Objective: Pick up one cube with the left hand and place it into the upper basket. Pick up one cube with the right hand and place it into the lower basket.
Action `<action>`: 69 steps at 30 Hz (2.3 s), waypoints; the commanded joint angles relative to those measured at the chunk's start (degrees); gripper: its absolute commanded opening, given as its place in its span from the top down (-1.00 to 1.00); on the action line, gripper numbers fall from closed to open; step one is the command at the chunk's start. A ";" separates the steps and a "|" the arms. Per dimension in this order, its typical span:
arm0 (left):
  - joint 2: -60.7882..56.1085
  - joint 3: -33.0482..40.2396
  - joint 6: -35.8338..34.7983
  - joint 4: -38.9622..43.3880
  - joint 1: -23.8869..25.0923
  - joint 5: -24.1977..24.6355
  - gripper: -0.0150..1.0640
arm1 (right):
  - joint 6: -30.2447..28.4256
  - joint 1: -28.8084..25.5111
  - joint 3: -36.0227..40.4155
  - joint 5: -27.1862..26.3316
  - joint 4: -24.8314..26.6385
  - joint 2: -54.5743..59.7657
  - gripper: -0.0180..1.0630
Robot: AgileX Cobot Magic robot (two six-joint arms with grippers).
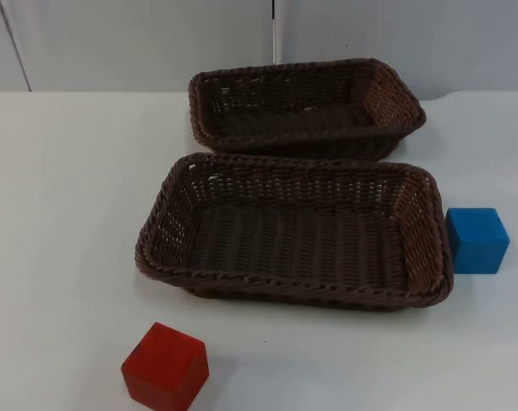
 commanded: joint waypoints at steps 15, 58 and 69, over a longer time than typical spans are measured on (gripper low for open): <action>-0.22 0.36 -0.17 -0.67 0.15 0.08 -0.98 | -0.03 -0.31 0.04 -0.22 0.02 -0.24 -0.99; 3.92 0.36 -0.41 -0.67 0.15 0.08 -0.98 | -0.03 -0.31 0.04 -0.22 0.02 -0.24 -0.99; 9.22 0.26 -0.41 -1.83 0.15 0.08 -0.97 | -0.03 -0.31 0.04 -0.22 0.02 -0.24 -0.99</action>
